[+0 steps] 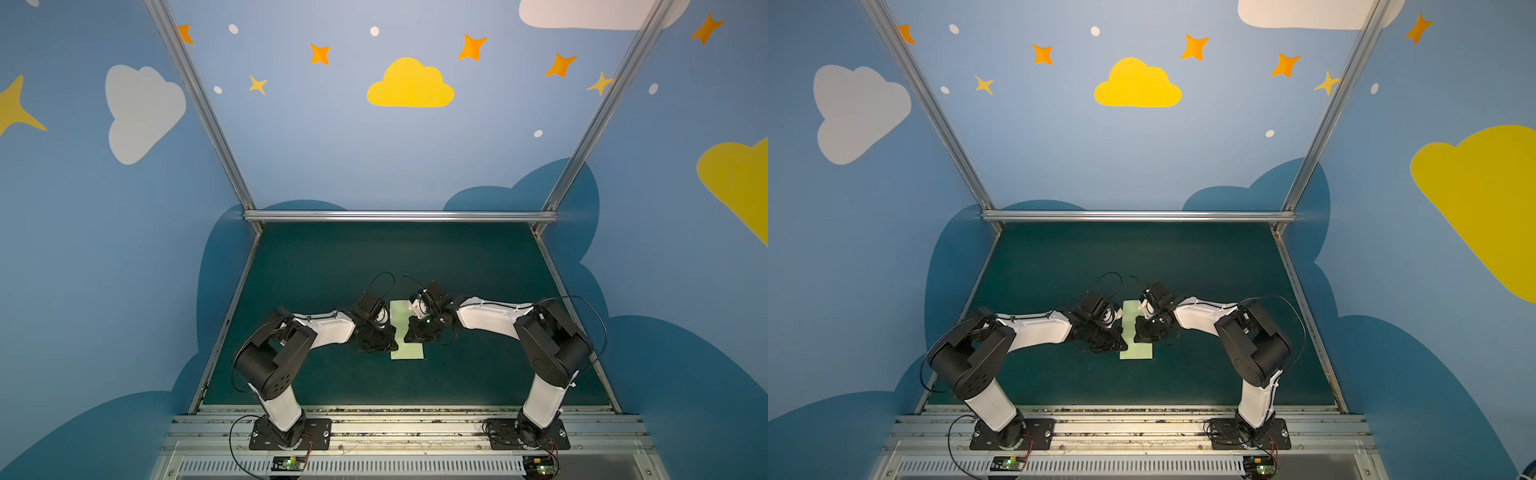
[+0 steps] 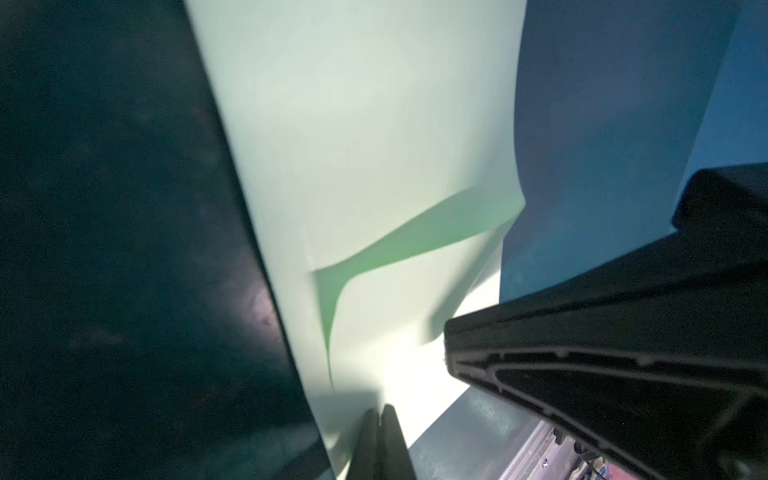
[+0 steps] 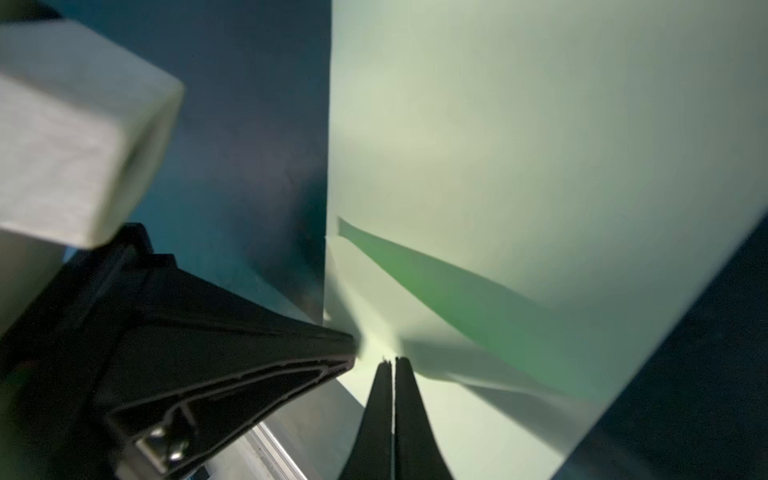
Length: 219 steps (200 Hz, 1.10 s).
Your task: Fold a paper plane with a square sheet of paper (fold left side to right side)
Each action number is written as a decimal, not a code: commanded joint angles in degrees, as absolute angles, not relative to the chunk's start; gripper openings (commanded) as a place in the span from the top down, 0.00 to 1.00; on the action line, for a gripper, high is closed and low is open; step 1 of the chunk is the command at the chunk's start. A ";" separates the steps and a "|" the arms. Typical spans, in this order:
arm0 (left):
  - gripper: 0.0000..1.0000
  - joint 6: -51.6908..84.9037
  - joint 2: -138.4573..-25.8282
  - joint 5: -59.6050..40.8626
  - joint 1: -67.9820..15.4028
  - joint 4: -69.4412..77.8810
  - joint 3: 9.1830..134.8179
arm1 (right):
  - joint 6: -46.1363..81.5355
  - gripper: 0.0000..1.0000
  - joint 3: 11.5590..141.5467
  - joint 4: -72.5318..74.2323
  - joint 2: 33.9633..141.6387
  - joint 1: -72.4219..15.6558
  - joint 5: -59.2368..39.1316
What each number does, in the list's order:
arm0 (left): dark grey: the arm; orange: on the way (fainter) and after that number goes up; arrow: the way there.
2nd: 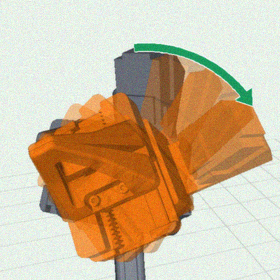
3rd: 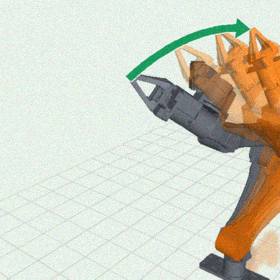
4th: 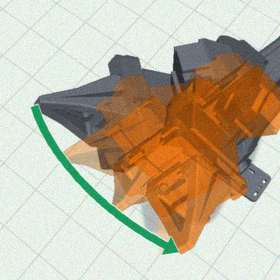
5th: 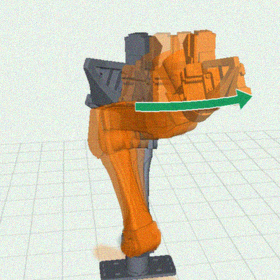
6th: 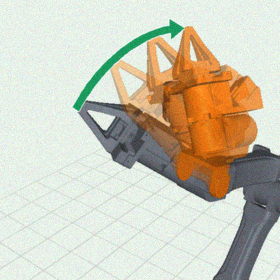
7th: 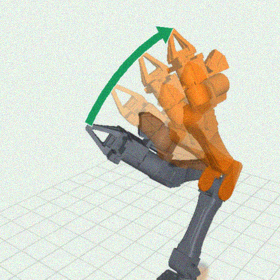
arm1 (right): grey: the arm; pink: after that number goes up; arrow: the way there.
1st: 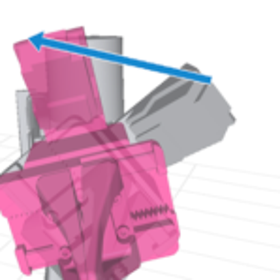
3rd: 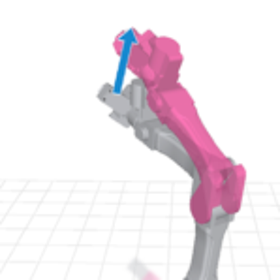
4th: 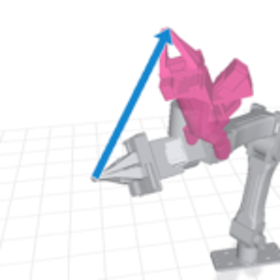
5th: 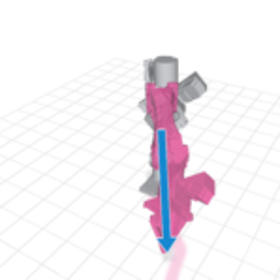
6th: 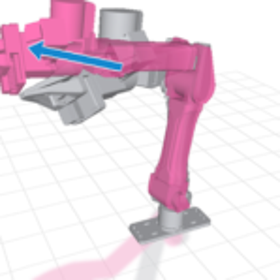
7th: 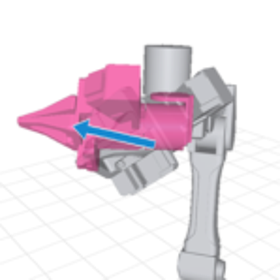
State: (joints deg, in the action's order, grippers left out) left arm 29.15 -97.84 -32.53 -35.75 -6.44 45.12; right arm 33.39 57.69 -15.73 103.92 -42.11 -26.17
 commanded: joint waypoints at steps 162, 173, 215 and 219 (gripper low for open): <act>0.97 28.29 -99.23 -31.93 -35.94 -8.83 45.14 | 34.76 1.00 55.97 -14.63 98.78 -36.70 -26.54; 0.96 28.29 -99.37 -32.05 -35.92 -8.91 45.22 | 35.50 1.00 56.93 -13.86 100.30 -38.07 -26.78; 0.96 28.31 -99.05 -31.99 -35.98 -9.48 45.62 | 36.30 1.00 58.06 -12.05 105.27 -40.17 -26.47; 0.97 28.37 -98.97 -32.07 -35.91 -9.64 45.83 | 36.34 1.00 57.95 -11.98 105.57 -40.17 -26.31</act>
